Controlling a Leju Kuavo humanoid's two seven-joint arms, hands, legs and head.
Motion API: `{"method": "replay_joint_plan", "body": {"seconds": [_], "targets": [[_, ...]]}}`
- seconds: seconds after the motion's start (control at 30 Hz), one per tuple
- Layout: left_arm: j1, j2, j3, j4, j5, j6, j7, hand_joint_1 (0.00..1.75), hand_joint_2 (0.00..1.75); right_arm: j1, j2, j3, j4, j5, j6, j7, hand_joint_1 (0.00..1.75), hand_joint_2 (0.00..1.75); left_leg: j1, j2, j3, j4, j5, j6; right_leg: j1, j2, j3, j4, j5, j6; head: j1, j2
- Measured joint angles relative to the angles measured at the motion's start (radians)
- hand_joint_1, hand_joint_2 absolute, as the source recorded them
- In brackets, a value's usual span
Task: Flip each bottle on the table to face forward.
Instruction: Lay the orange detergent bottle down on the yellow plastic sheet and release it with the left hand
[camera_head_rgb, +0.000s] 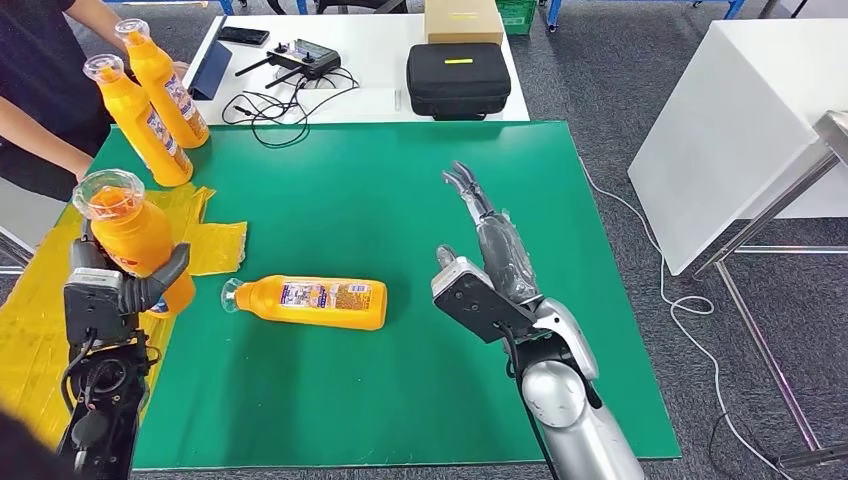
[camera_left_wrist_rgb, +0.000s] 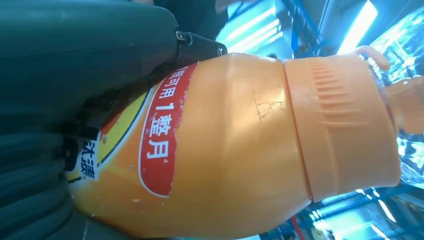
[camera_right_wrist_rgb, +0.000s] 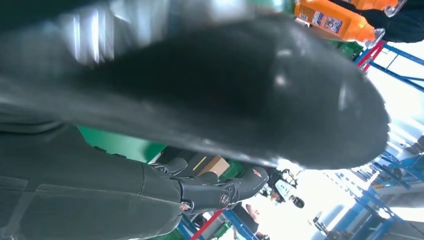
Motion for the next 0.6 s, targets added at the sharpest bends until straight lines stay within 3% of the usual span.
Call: {"method": "replay_joint_plan", "body": {"seconds": [0.07, 0.13, 0.2, 0.27, 0.43, 0.6], "targets": [[-0.026, 0.011, -0.008, 0.036, -0.178, 0.148, 0.019, 1.75, 1.75, 0.005, -0.010, 0.000, -0.010, -0.002, 0.001, 0.001, 0.00, 0.00, 0.000, 0.000, 0.000, 0.000, 0.000, 0.000, 0.000, 0.000, 0.000, 0.000, 0.000, 0.000, 0.000, 0.000], [-0.056, 0.021, 0.012, 0.071, -0.479, 0.285, 0.036, 1.75, 1.75, 0.010, -0.021, 0.000, -0.014, -0.009, 0.006, -0.002, 0.00, 0.00, 0.000, 0.000, -0.001, 0.000, 0.000, 0.000, 0.000, 0.000, 0.000, 0.000, 0.000, 0.000, 0.000, 0.000], [-0.085, 0.024, 0.071, 0.107, -0.789, 0.336, 0.039, 1.75, 1.75, 0.014, -0.032, 0.001, -0.014, -0.019, 0.013, -0.013, 0.00, 0.00, 0.000, 0.000, -0.001, 0.000, 0.000, 0.000, 0.000, 0.000, 0.000, 0.000, 0.000, 0.000, 0.000, 0.000], [-0.102, 0.025, 0.137, 0.146, -0.970, 0.343, 0.051, 1.75, 1.75, 0.016, -0.043, 0.002, -0.014, -0.028, 0.015, -0.025, 0.00, 0.00, 0.000, 0.002, 0.000, 0.000, 0.000, 0.000, 0.000, 0.002, 0.000, 0.000, 0.000, 0.000, 0.000, 0.000], [-0.114, 0.025, 0.224, 0.214, -1.122, 0.345, 0.161, 1.75, 1.75, 0.030, -0.071, 0.004, -0.012, -0.040, 0.014, -0.040, 0.00, 0.00, 0.000, 0.001, -0.001, 0.000, 0.000, 0.000, 0.000, 0.002, -0.001, 0.000, 0.000, 0.000, 0.000, 0.000], [-0.115, 0.025, 0.242, 0.251, -1.148, 0.346, 0.183, 1.75, 1.75, 0.037, -0.086, 0.005, -0.012, -0.041, 0.014, -0.041, 0.00, 0.00, 0.000, 0.001, -0.001, 0.000, 0.000, 0.000, 0.000, 0.002, -0.001, 0.000, 0.000, 0.000, 0.000, 0.000]]}}
